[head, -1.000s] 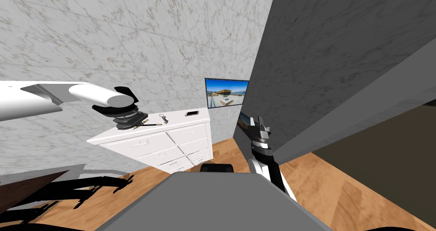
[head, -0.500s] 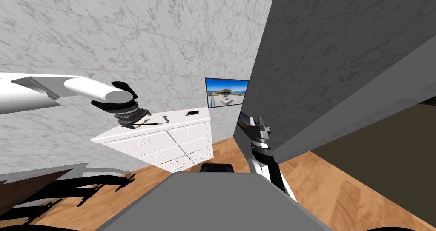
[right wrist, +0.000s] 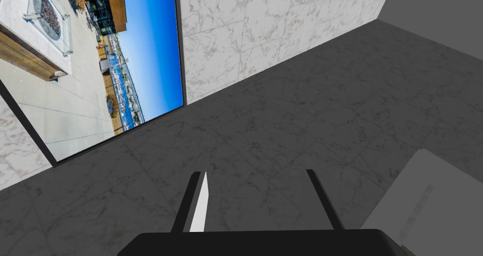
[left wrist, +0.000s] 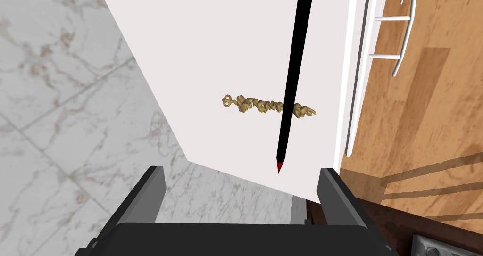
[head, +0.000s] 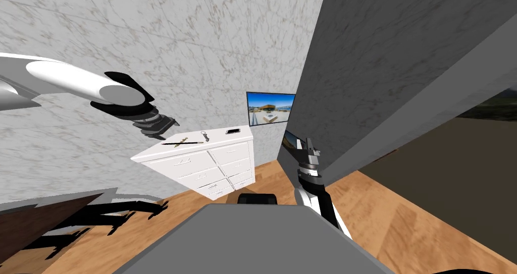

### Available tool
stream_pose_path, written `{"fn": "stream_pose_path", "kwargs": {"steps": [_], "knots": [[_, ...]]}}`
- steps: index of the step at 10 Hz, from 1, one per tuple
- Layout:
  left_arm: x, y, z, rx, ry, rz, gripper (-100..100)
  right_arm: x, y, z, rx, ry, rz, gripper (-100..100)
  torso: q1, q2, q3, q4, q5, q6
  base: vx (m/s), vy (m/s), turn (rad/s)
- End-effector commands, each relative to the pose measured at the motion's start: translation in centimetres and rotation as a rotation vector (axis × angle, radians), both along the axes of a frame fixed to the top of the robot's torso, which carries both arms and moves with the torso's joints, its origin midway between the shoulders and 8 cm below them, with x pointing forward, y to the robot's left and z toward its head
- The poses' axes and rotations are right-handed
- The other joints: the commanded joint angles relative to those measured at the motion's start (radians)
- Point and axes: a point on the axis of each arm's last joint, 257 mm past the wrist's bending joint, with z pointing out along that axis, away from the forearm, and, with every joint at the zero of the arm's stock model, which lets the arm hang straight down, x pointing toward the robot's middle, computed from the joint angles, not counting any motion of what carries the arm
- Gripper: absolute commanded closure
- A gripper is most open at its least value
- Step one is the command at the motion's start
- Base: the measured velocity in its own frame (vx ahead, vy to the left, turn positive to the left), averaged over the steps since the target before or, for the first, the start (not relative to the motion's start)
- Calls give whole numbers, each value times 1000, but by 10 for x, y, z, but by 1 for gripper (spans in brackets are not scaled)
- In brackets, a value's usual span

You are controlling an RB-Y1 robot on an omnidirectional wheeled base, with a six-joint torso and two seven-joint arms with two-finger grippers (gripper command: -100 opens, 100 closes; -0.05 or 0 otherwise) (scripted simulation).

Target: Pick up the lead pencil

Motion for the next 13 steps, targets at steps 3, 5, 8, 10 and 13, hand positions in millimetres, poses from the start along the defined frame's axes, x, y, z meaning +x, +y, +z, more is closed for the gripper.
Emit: {"fn": "stream_pose_path", "kwargs": {"steps": [3,5,8,10,13], "knots": [[6,-11,30,-40,-98,6,-100,0,0,0,0,0,0,0,-2,-3,-2,-1,0,0,-100,70,-18],[10,-23,58,-79,-177,7,-100,0,0,0,0,0,0,0,0,-2,-1,0,0,0,-138,110,-34],[4,-37,58,-109,-153,12,-100,0,0,0,0,0,0,0,0,-3,-1,-1,1,0,-85,95,-49],[-6,-34,26,-107,-44,24,-100,0,0,0,0,0,0,0,-4,-13,-8,-3,0,0,98,8,-62],[-24,-27,-17,-113,93,45,-100,0,0,0,0,0,0,0,-10,-22,-13,-6,-2,1,140,-42,-43]]}}
